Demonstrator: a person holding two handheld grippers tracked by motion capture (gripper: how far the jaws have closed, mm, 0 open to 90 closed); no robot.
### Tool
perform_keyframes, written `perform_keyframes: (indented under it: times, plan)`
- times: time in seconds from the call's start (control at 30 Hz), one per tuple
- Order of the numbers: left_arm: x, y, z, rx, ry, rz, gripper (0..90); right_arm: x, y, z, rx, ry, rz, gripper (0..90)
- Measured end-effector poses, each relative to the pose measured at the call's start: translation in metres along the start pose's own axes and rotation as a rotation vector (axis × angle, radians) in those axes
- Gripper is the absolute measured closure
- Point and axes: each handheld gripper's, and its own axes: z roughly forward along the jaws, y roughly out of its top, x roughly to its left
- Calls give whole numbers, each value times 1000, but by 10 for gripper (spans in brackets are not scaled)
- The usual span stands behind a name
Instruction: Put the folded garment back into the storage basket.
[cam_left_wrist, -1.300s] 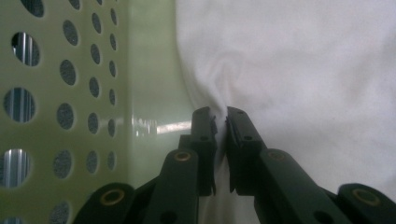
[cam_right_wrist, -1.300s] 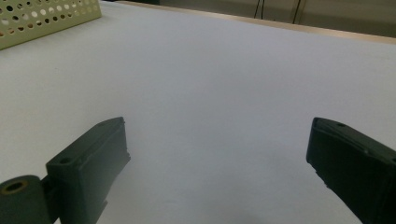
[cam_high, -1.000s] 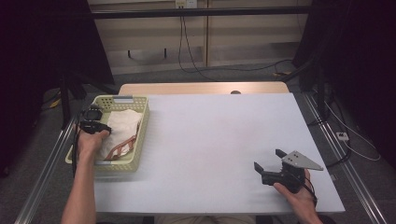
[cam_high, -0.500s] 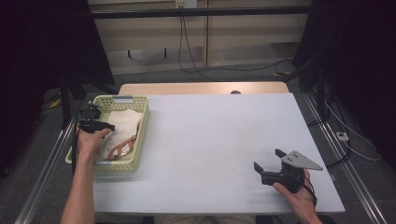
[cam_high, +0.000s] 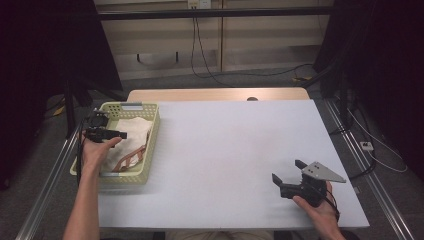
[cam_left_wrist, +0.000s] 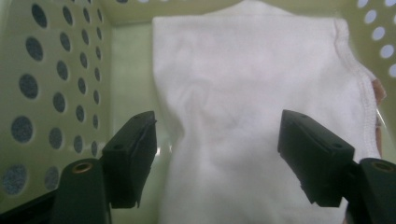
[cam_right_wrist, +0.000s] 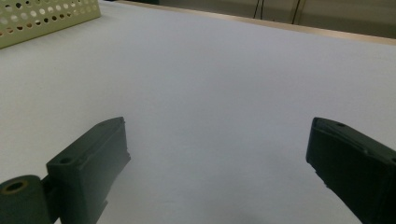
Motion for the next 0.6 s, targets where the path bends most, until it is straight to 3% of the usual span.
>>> perform_keyframes:
  times: [0.13, 0.37, 0.47, 0.6]
  plan:
    - [-4, 1, -1, -22, 5, 27, 200, 0, 0, 0, 0, 2, -1, 56]
    - [0, 1, -13, -101, -6, 9, 77, 0, 0, 0, 3, 4, -4, 56]
    - [1, 2, -17, -126, -22, -13, 63, -1, -1, -1, -1, 3, -4, 57]
    - [0, 2, -23, -189, 1, -9, 63, -2, -1, -1, -2, 2, 0, 56]
